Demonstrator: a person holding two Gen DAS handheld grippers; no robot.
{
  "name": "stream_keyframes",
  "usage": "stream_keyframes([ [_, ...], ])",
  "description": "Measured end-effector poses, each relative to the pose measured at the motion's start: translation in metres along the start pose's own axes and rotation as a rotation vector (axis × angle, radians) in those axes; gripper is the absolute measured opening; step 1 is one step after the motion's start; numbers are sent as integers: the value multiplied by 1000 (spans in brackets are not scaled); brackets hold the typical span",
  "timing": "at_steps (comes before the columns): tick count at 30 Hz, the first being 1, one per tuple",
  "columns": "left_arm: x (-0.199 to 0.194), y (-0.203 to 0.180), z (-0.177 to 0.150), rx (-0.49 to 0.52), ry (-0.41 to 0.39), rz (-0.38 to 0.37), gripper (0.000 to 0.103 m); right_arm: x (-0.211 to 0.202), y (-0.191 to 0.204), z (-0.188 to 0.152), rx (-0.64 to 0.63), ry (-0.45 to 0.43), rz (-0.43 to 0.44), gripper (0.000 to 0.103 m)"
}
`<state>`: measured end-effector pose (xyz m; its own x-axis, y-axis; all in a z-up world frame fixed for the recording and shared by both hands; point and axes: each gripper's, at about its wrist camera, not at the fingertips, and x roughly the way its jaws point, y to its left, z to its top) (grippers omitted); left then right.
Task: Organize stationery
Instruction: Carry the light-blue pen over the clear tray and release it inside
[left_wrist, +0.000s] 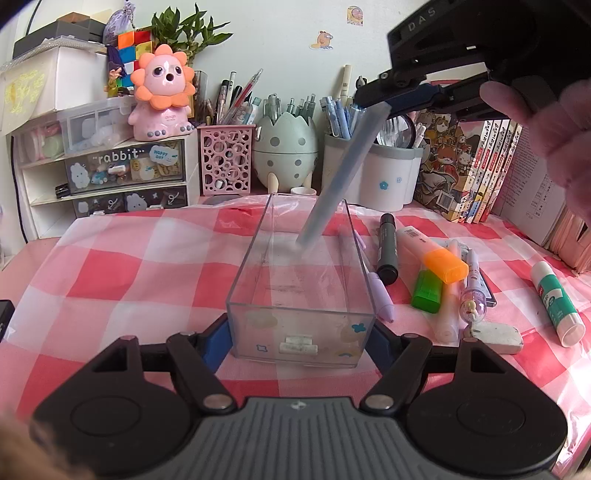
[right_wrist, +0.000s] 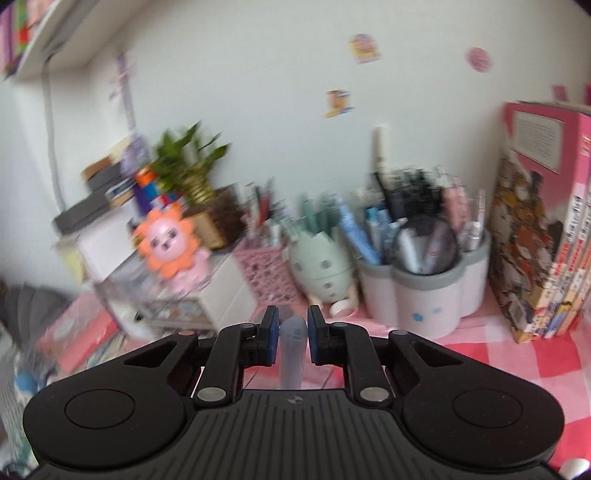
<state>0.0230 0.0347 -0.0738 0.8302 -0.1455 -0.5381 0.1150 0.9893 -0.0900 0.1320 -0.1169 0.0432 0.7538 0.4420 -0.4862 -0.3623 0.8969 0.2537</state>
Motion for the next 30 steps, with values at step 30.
stream_keyframes([
  [30,0,2,0,-2,0,3,49,35,41,-41,-54,232,147,21],
])
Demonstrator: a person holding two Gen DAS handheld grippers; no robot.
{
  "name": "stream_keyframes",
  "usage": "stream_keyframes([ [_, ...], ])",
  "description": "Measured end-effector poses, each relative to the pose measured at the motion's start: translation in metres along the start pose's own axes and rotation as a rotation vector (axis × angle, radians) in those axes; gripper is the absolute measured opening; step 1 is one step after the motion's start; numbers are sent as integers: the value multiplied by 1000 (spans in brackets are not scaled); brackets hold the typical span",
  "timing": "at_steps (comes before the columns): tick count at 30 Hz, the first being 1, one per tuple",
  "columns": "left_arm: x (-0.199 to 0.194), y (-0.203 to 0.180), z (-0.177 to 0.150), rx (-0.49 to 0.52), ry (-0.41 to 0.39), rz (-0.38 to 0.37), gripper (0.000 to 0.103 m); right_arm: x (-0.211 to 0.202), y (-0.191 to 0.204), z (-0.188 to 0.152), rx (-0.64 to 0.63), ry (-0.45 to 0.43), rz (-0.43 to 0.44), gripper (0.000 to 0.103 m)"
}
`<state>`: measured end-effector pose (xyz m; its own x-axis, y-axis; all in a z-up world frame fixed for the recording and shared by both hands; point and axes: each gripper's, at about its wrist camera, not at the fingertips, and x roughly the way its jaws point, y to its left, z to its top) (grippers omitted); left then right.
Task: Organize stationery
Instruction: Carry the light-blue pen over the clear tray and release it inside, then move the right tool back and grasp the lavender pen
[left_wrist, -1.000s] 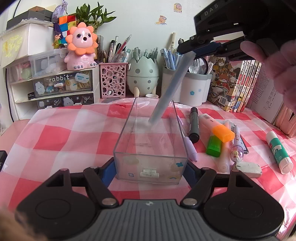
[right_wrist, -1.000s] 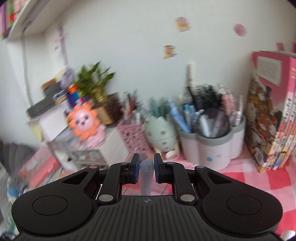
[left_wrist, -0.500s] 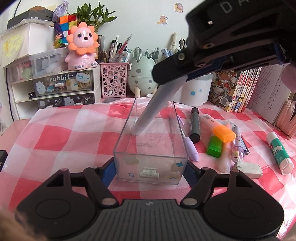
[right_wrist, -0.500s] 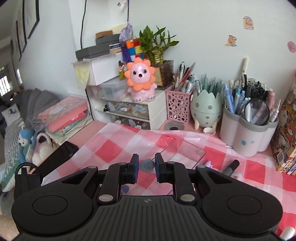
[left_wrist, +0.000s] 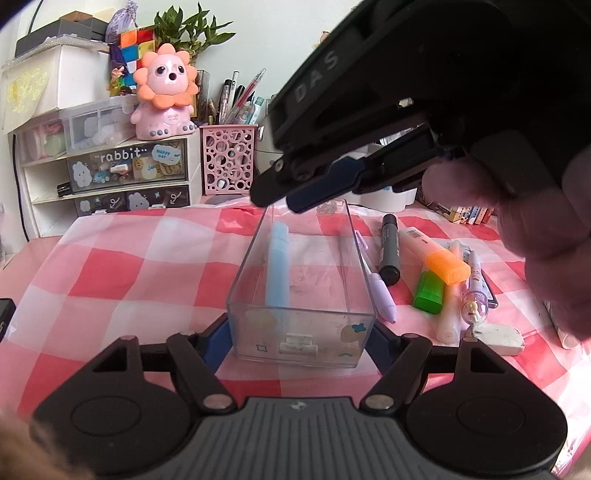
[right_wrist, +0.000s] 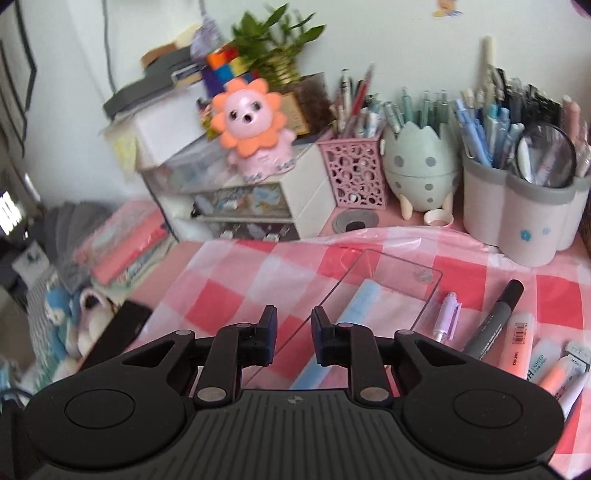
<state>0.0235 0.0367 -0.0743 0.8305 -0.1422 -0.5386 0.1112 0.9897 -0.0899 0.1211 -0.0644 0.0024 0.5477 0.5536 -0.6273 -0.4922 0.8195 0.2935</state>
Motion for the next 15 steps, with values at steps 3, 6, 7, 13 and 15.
stream_keyframes([
  [3,0,0,0,0,0,0,49,-7,-4,1,-2,-3,-18,21],
  [6,0,0,0,0,0,0,49,-10,-8,1,-5,4,-49,21],
  [7,0,0,0,-1,0,0,49,-11,-11,1,1,3,-53,21],
  [13,0,0,0,0,0,1,49,-33,-30,-1,42,-41,-97,40],
  [15,0,0,0,0,0,1,49,-40,-37,-3,55,-51,-115,44],
])
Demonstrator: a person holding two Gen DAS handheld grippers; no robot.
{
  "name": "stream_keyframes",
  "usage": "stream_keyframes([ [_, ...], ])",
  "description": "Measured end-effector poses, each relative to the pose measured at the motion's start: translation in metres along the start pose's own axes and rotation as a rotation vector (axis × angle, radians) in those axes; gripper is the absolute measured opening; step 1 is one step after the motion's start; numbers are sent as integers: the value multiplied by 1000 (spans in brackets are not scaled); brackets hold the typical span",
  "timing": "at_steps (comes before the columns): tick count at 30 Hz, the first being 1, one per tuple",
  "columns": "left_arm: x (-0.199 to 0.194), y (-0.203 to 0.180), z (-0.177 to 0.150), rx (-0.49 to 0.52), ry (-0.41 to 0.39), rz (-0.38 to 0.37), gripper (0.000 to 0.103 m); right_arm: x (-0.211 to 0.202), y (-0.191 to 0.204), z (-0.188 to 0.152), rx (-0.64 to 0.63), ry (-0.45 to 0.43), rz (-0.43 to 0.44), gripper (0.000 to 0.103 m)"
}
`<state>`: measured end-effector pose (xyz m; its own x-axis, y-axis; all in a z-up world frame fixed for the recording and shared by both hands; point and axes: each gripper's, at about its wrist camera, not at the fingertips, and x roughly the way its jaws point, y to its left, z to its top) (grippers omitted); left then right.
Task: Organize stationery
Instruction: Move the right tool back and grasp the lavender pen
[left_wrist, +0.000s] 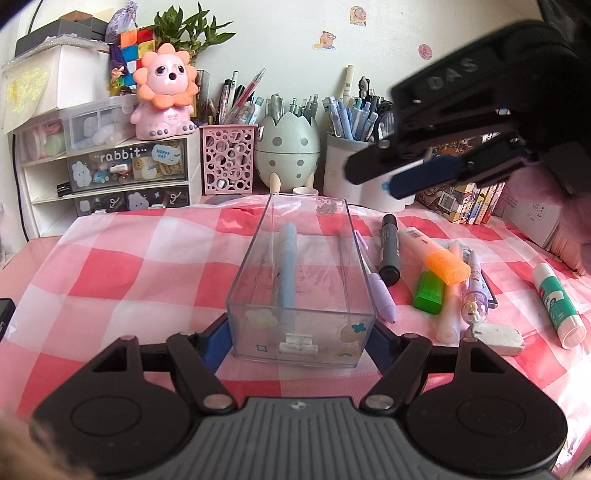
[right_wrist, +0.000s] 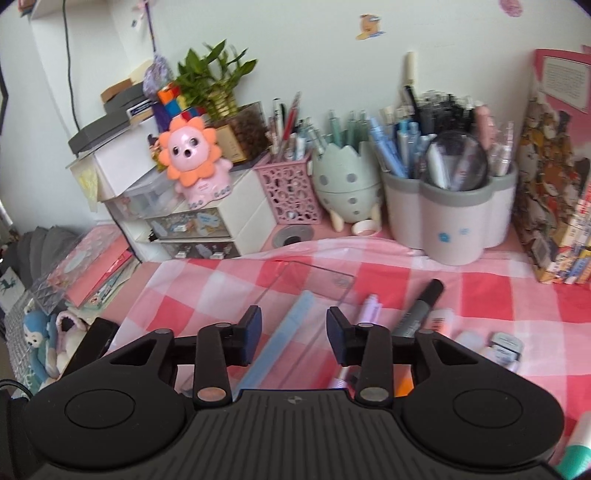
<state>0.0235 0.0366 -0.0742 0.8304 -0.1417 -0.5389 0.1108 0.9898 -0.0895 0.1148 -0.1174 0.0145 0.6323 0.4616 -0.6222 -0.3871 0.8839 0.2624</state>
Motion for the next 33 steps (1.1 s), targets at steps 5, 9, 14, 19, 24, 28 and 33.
stream_keyframes([
  [5,0,0,0,0,0,0,49,-15,-19,-7,45,-35,-37,60],
  [9,0,0,0,0,0,0,49,-21,-32,-13,83,-41,-67,64],
  [14,0,0,0,-1,0,0,49,-29,-48,-22,138,-57,-91,68],
  [19,2,3,1,-12,5,-8,49,-34,-62,-34,182,-56,-157,70],
  [24,3,3,1,-14,5,-8,49,-33,-75,-52,229,-24,-252,68],
  [28,3,3,1,-13,5,-8,49,-30,-83,-64,301,16,-236,57],
  [33,3,3,1,-14,5,-9,49,-27,-94,-73,433,35,-136,48],
])
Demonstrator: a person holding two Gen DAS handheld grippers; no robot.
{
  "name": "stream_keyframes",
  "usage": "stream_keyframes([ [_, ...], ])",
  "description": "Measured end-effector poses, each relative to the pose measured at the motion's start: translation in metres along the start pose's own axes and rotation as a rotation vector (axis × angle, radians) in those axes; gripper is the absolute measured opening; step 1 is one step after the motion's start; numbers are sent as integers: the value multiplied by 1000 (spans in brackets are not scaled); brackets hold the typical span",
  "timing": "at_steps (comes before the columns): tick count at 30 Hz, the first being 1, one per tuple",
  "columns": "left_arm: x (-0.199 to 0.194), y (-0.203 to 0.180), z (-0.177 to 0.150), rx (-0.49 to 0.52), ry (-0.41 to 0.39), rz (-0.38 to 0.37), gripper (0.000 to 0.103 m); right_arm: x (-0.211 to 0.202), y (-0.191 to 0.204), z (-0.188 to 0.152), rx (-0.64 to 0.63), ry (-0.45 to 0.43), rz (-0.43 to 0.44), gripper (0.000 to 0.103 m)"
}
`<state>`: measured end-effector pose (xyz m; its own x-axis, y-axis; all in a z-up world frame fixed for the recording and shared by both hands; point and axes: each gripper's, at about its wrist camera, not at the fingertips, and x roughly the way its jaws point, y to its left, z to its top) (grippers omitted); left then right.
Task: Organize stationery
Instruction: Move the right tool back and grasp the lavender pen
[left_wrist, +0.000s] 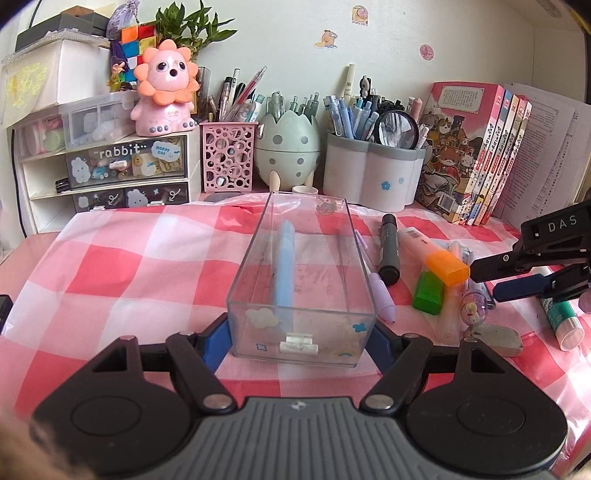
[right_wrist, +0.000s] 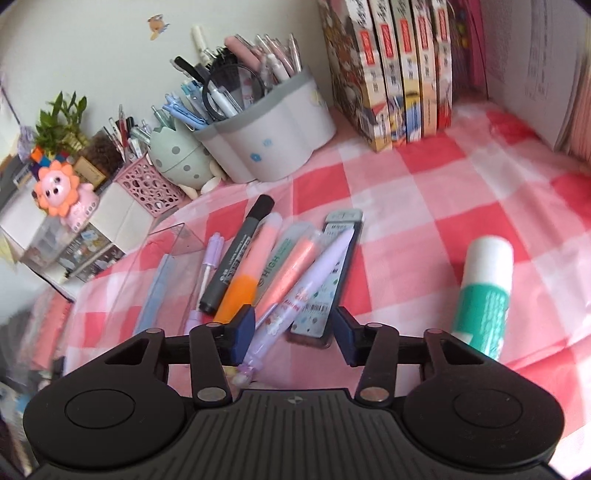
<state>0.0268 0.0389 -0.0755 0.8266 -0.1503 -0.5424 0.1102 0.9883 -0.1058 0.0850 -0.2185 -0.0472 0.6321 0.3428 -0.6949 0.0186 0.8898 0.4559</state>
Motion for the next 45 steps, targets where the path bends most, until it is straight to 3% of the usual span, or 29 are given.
stream_keyframes([
  [7,0,0,0,0,0,1,49,4,-9,0,117,23,59,41],
  [17,0,-1,0,1,1,1,49,8,-6,2,126,30,33,31],
  [21,0,-2,0,-1,7,-1,50,8,-5,3,121,37,48,20],
  [32,0,-2,0,-1,7,0,49,-5,-4,6,92,43,-13,21],
  [40,0,-2,0,-1,7,0,49,-7,-7,14,136,36,-11,35],
  [44,0,-2,0,-1,7,0,49,6,-12,15,187,63,-52,35],
  [45,0,-2,0,-1,7,-1,49,8,-13,14,195,57,-50,31],
])
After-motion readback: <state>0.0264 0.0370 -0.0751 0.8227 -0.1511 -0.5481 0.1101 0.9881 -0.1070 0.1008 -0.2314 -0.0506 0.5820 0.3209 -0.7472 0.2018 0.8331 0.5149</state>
